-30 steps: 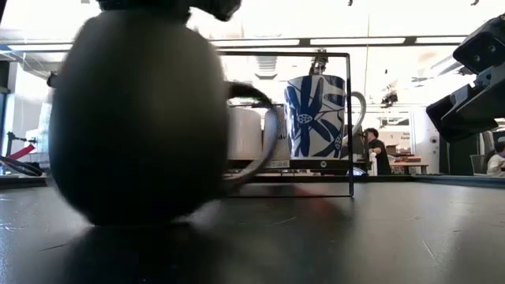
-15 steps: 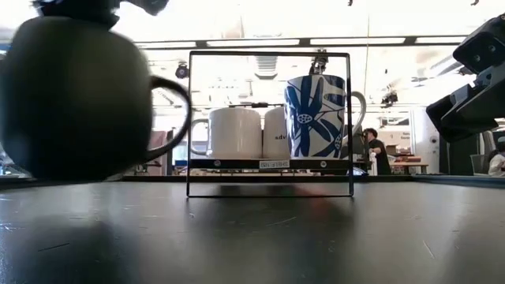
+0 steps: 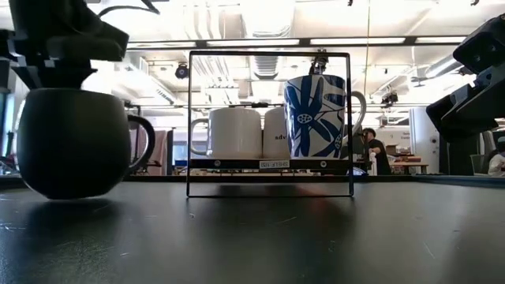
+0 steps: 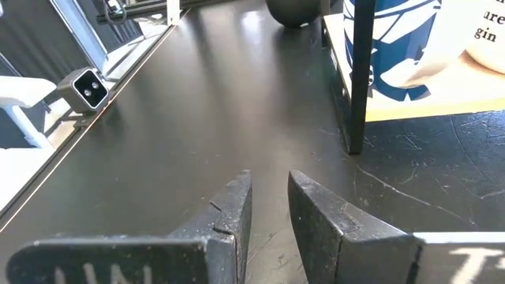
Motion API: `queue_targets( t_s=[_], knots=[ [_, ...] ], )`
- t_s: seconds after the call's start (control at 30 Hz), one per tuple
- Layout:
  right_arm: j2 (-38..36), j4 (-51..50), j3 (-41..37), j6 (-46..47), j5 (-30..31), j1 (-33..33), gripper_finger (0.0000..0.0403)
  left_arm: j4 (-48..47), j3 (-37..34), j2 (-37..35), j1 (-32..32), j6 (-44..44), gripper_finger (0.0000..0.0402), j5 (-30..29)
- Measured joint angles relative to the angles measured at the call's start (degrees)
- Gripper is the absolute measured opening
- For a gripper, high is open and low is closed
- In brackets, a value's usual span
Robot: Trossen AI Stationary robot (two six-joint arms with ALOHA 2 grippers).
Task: Place coffee mugs
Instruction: Put the black mug on the shelf
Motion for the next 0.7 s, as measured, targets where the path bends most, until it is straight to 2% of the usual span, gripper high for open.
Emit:
queue_targets(
  t_s=[0.5,0.7],
  knots=[
    [0.0,0.0,0.0,0.0,0.0,0.0,0.0075,0.6,-0.1,-1.6,9.9,-15.2,0.0026,0.0],
    [0.0,0.0,0.0,0.0,0.0,0.0,0.0075,3.4,0.2,-1.6,12.5,-19.7,0.0041,0.3]
  ],
)
